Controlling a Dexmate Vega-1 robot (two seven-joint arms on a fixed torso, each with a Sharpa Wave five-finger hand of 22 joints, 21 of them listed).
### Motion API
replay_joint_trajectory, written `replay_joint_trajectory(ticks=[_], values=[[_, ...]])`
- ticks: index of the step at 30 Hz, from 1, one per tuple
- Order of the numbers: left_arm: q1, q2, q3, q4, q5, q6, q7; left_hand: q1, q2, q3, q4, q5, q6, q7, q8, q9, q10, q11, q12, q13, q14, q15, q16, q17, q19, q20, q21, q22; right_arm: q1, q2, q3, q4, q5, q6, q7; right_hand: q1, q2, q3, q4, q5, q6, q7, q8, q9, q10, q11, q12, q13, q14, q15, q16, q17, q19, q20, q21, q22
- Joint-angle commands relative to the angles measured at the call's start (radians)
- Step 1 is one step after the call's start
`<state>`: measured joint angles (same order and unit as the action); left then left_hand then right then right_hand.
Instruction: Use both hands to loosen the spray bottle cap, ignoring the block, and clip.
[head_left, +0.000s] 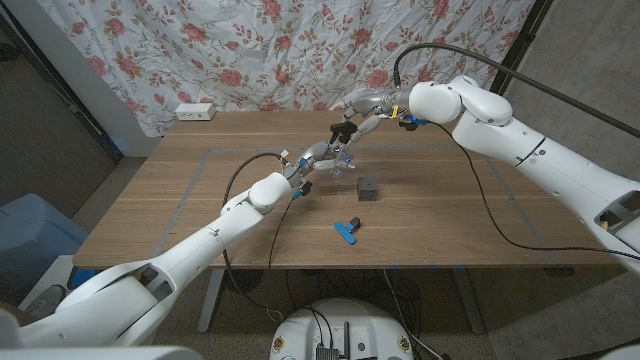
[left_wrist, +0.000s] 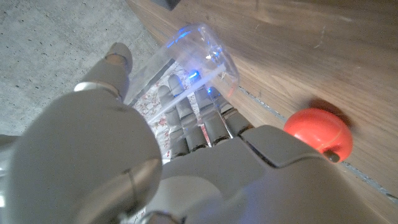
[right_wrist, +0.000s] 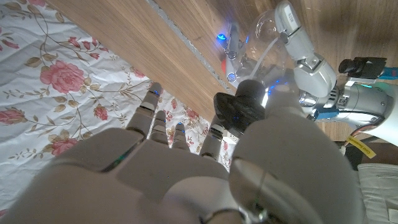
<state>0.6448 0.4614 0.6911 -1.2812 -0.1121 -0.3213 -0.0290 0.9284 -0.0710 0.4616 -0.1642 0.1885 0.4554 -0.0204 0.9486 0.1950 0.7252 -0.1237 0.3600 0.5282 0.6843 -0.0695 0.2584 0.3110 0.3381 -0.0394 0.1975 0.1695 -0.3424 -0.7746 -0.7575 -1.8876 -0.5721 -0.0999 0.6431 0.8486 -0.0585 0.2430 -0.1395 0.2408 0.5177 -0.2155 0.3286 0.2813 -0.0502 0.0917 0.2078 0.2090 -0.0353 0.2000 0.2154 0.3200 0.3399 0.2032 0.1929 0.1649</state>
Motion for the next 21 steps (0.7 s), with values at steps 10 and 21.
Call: replay_joint_trajectory(ticks=[10,21], values=[[0.009,0.006,-0.003,-0.007,-0.006,0.003,-0.009,-0.194,0.209,0.015,0.002,0.005,0.052,-0.06,-0.003,0.003,0.032,-0.031,-0.006,0.002,0.004,-0.104,-0.001,0.002,0.005,-0.035,-0.004,0.002,-0.019,0.017,0.009,0.003,-0.013,-0.022,-0.035,0.033,0.008,0.013,-0.017,-0.015,0.09,0.0,0.052,0.014,0.037,-0.02,0.011,0.001,0.026,-0.005,0.018,-0.001,0.022,-0.017,0.001,0.004],[-0.009,-0.007,0.001,0.023,-0.007,-0.005,-0.016,-0.196,0.206,0.017,-0.003,0.005,0.055,-0.064,-0.003,0.003,0.031,-0.035,-0.011,0.001,0.005,-0.101,0.0,0.002,0.006,-0.035,-0.004,0.002,-0.002,0.03,-0.001,0.036,0.01,-0.001,-0.034,0.05,0.017,0.024,-0.021,-0.022,0.158,-0.001,0.09,0.023,0.067,-0.042,0.017,-0.001,0.039,-0.015,0.023,-0.002,0.031,-0.024,0.0,0.004]])
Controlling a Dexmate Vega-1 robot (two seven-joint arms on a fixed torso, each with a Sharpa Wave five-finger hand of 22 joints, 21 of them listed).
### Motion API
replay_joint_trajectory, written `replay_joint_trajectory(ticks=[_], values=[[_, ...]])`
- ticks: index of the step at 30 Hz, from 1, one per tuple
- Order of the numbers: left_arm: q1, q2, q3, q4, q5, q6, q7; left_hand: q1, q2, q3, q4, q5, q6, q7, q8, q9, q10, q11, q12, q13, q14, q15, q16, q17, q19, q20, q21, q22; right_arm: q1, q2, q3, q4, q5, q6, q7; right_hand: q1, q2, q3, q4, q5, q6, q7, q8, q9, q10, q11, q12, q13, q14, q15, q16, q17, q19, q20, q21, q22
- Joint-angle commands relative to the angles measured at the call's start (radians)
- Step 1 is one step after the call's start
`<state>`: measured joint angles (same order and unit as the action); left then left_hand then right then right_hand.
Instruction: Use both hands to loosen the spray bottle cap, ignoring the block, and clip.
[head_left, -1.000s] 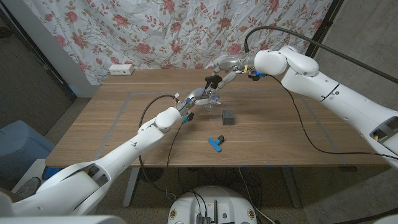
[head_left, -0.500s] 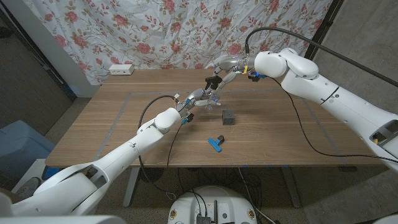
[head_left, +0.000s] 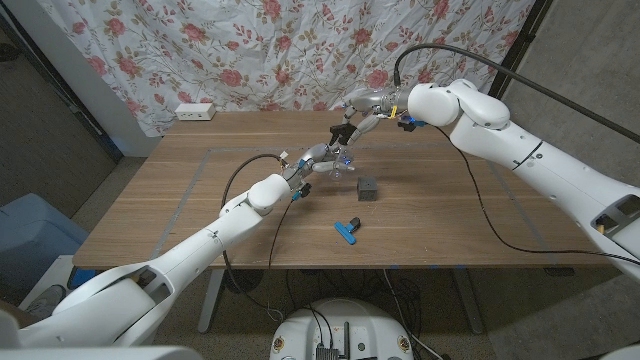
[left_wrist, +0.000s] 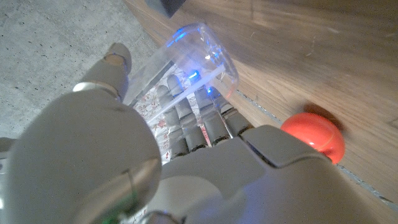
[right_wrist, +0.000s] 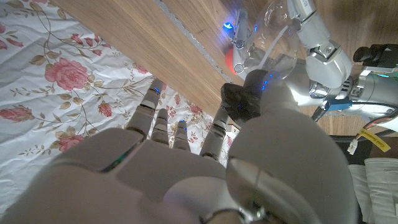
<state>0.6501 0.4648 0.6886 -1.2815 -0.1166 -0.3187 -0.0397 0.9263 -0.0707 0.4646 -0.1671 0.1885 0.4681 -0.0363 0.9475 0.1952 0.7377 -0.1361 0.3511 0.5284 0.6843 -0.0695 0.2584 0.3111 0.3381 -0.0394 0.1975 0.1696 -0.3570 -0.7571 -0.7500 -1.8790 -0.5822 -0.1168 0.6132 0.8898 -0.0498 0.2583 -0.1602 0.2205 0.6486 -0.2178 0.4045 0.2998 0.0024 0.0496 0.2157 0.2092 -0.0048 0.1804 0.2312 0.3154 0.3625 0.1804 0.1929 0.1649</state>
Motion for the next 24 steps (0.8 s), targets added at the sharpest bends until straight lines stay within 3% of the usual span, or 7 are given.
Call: replay_joint_trajectory(ticks=[1,24], values=[[-0.014,-0.011,0.004,0.024,-0.003,-0.007,-0.005,-0.194,0.206,0.014,0.0,0.005,0.041,-0.048,-0.003,0.002,0.018,-0.023,-0.003,0.0,0.005,-0.101,0.0,0.001,0.006,-0.036,-0.004,0.002,0.014,0.013,-0.009,0.031,0.021,0.018,-0.004,0.01,0.009,0.009,0.0,-0.002,0.034,0.001,0.018,0.005,0.019,-0.003,0.01,-0.001,0.01,0.005,0.007,0.002,0.008,-0.002,0.0,0.004],[-0.022,-0.017,0.012,0.024,0.001,0.007,-0.006,-0.194,0.206,0.018,-0.005,0.007,0.04,-0.045,-0.005,0.001,0.017,-0.019,-0.011,-0.002,0.004,-0.098,0.003,0.005,0.006,-0.034,-0.004,0.003,0.013,0.027,-0.011,0.046,0.059,0.014,-0.034,0.021,0.014,0.018,0.001,-0.01,0.117,-0.001,0.066,0.018,0.082,-0.029,0.022,-0.003,0.042,-0.018,0.019,-0.001,0.021,-0.01,0.001,0.004]])
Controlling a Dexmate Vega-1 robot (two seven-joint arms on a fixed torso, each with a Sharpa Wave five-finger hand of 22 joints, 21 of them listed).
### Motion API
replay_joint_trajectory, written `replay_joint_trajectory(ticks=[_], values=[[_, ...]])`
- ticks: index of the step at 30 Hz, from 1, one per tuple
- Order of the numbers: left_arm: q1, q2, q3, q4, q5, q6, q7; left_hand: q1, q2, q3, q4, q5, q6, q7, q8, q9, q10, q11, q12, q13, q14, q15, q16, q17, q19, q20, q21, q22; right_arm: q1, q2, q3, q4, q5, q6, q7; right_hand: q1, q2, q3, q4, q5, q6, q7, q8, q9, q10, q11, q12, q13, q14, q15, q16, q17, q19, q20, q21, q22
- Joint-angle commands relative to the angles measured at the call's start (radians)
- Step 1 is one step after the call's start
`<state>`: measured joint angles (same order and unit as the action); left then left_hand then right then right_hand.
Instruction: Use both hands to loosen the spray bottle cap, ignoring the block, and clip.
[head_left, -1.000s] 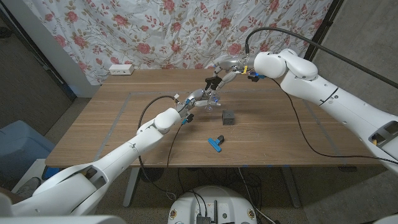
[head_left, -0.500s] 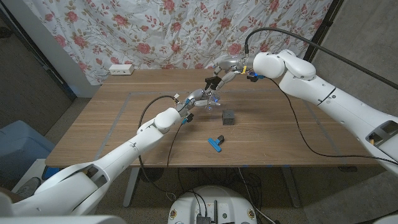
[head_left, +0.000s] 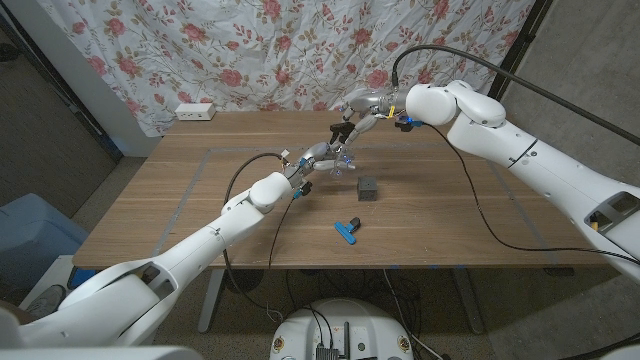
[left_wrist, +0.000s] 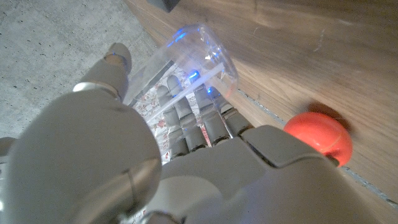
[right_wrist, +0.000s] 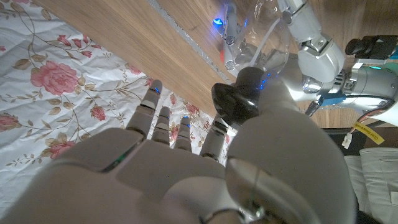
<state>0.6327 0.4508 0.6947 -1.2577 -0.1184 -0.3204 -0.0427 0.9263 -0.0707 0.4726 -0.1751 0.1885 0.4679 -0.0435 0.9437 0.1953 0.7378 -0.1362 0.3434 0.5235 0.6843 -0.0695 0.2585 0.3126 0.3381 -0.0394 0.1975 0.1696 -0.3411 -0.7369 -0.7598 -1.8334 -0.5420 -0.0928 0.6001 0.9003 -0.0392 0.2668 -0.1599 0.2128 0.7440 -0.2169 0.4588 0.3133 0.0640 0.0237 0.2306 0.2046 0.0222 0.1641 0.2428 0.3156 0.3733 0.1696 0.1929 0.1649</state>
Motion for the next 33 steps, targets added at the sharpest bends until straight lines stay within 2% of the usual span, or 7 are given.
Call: replay_joint_trajectory(ticks=[1,23,33], values=[[-0.005,-0.002,0.006,-0.001,0.003,0.01,-0.002,-0.195,0.206,0.01,0.003,0.007,0.041,-0.038,-0.001,0.001,0.018,-0.018,-0.004,0.003,0.004,-0.097,0.003,0.003,0.006,-0.035,-0.004,0.003,-0.003,0.008,-0.001,0.0,0.019,-0.013,-0.021,0.01,0.004,0.009,0.001,-0.003,0.023,-0.002,0.013,0.005,0.021,-0.003,0.007,0.002,0.017,-0.002,0.008,-0.001,0.011,0.0,0.001,0.004],[0.0,0.005,0.007,-0.011,0.002,0.013,-0.008,-0.199,0.209,0.014,0.005,0.007,0.035,-0.035,-0.004,0.001,0.014,-0.015,-0.009,0.004,0.0,-0.101,0.002,0.004,0.005,-0.034,-0.004,0.003,-0.015,-0.002,0.011,-0.005,0.067,-0.026,-0.041,0.019,0.015,0.02,0.002,-0.007,0.108,-0.003,0.059,0.016,0.078,-0.013,0.014,0.001,0.056,-0.028,0.022,-0.003,0.034,-0.016,0.003,0.004],[0.011,0.012,0.004,-0.025,0.0,0.021,-0.004,-0.2,0.21,0.017,0.005,0.006,0.035,-0.033,-0.005,0.002,0.016,-0.014,-0.01,0.005,-0.001,-0.101,0.002,0.004,0.005,-0.034,-0.004,0.003,-0.02,-0.008,0.017,-0.005,0.09,-0.034,-0.047,0.023,0.016,0.023,0.001,-0.007,0.123,-0.004,0.069,0.02,0.088,-0.019,0.013,0.0,0.06,-0.029,0.022,-0.004,0.04,-0.018,0.003,0.003]])
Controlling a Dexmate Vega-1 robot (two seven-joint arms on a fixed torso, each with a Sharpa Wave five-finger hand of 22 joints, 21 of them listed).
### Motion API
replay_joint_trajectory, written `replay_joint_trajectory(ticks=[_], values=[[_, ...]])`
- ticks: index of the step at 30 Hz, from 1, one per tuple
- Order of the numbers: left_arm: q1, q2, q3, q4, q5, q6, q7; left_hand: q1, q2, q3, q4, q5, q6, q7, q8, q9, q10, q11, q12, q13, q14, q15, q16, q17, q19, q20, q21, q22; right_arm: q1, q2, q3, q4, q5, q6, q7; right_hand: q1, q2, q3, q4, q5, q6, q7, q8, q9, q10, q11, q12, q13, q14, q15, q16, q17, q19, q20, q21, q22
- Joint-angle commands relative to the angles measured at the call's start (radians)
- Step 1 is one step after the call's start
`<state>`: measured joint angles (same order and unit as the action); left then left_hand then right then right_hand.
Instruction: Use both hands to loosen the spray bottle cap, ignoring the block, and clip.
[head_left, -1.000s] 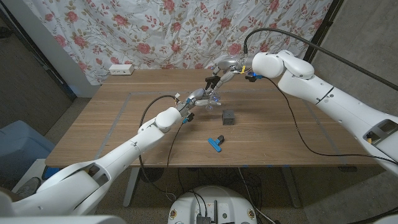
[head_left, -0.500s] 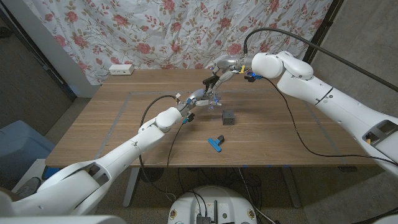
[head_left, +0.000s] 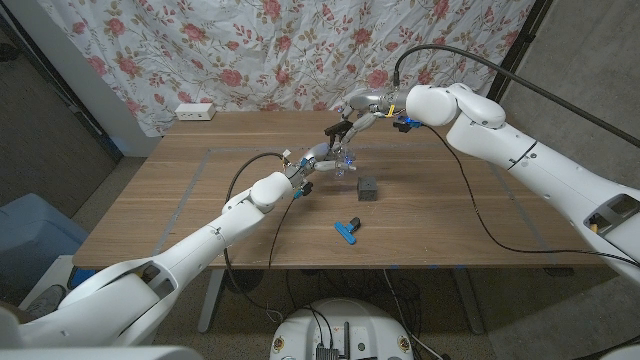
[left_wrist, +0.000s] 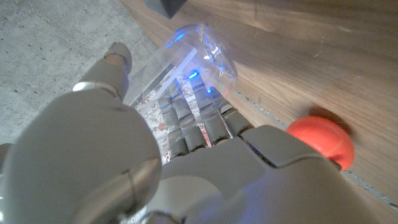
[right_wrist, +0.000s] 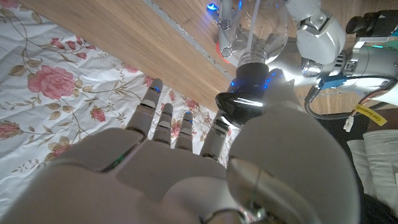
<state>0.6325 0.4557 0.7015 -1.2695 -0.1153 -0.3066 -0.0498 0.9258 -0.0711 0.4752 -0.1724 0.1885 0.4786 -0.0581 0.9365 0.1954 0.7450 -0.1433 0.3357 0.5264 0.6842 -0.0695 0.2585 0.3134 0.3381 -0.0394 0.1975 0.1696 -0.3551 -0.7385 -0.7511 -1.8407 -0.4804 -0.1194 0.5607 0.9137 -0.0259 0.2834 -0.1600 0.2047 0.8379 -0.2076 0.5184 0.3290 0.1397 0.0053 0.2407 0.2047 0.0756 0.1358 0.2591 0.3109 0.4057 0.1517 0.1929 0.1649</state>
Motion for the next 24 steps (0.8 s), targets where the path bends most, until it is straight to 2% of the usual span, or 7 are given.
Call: replay_joint_trajectory(ticks=[1,24], values=[[0.012,0.008,-0.003,-0.015,-0.002,0.007,0.004,-0.199,0.211,0.014,0.002,0.006,0.022,-0.02,0.001,0.002,0.009,-0.007,-0.003,0.002,-0.001,-0.102,0.002,0.004,0.005,-0.034,-0.004,0.003,-0.006,-0.007,0.008,0.001,0.028,-0.011,-0.007,0.009,0.003,0.007,0.001,0.001,0.029,-0.013,0.01,0.004,0.012,0.0,0.003,0.0,0.006,-0.001,0.006,0.001,0.008,0.0,0.003,0.003],[0.025,0.015,-0.008,-0.032,0.003,0.006,0.015,-0.187,0.215,0.019,-0.004,0.004,0.025,-0.007,0.002,0.003,0.018,0.0,-0.002,0.006,-0.001,-0.1,0.008,0.01,0.005,-0.033,-0.004,0.002,-0.029,-0.021,0.04,-0.004,0.144,-0.042,-0.037,0.019,0.007,0.013,-0.002,0.001,0.04,-0.014,0.02,0.009,0.022,0.002,-0.001,0.0,0.015,-0.002,0.009,0.0,0.014,0.001,0.001,0.003]])
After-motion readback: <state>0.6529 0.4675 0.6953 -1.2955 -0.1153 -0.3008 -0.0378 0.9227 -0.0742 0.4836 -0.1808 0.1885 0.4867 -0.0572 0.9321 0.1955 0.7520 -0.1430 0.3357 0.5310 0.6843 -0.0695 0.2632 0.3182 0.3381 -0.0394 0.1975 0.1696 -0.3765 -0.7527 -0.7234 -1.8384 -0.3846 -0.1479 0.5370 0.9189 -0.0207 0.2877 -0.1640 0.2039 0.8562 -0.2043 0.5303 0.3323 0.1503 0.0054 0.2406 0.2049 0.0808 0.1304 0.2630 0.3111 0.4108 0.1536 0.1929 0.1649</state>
